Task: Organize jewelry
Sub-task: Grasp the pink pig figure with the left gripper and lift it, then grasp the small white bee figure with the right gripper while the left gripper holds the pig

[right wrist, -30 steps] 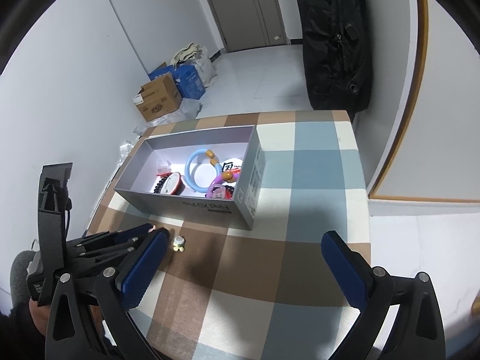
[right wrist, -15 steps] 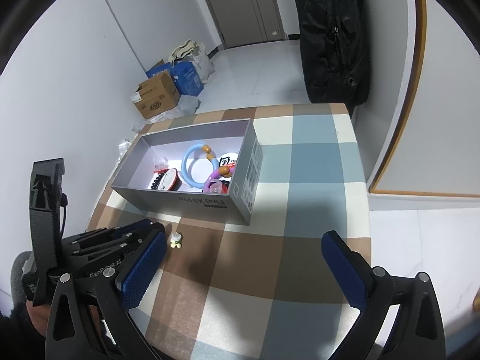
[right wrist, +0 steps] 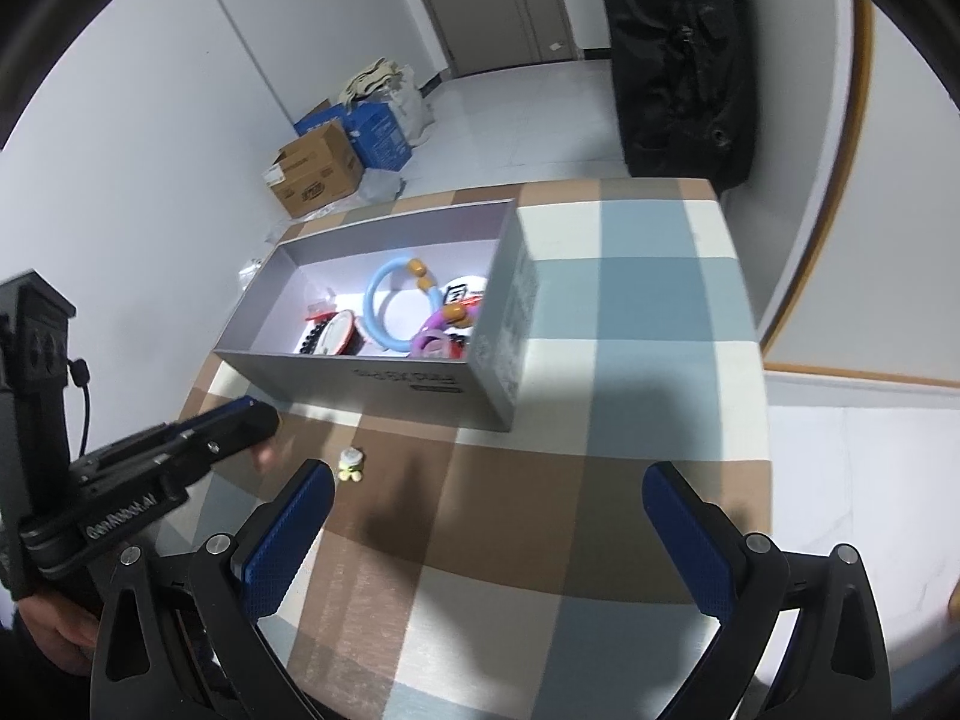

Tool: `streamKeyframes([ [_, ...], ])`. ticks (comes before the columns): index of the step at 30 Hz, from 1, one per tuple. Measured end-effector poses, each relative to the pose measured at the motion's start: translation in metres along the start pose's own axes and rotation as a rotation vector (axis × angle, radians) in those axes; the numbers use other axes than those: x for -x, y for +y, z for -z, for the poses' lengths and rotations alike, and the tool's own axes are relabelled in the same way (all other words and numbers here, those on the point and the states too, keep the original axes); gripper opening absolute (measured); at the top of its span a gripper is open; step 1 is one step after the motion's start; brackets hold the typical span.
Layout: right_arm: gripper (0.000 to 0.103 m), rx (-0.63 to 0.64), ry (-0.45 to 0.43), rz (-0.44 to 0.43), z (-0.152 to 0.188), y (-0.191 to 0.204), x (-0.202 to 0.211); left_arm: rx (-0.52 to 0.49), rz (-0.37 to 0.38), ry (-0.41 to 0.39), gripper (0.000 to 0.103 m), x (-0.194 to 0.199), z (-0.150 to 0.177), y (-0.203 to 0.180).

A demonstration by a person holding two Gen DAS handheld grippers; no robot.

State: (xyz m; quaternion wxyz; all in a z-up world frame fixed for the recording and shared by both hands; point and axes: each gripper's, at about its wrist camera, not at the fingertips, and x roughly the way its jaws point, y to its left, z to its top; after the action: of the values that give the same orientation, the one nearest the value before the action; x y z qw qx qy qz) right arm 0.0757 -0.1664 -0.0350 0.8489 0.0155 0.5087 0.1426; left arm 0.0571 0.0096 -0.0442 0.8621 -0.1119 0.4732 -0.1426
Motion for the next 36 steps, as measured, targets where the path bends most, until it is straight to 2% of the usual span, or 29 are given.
streamKeyframes([
  [9, 0.102, 0.031, 0.055, -0.009, -0.001, 0.019, -0.021, 0.020, 0.020, -0.039, 0.016, 0.013, -0.005, 0.009],
  [15, 0.097, 0.060, 0.082, -0.024, -0.001, 0.030, -0.032, 0.027, 0.039, -0.058, 0.016, 0.021, -0.006, 0.015],
  [21, 0.082, 0.077, 0.111, -0.039, 0.000, 0.039, -0.043, 0.042, 0.059, -0.070, 0.016, 0.028, -0.007, 0.021],
  [26, 0.066, 0.109, 0.131, -0.051, 0.000, 0.049, -0.051, 0.063, 0.069, -0.064, 0.016, 0.029, -0.009, 0.027],
  [36, 0.043, 0.156, 0.150, -0.056, -0.001, 0.068, -0.064, 0.079, 0.075, -0.059, 0.016, 0.030, -0.010, 0.034],
])
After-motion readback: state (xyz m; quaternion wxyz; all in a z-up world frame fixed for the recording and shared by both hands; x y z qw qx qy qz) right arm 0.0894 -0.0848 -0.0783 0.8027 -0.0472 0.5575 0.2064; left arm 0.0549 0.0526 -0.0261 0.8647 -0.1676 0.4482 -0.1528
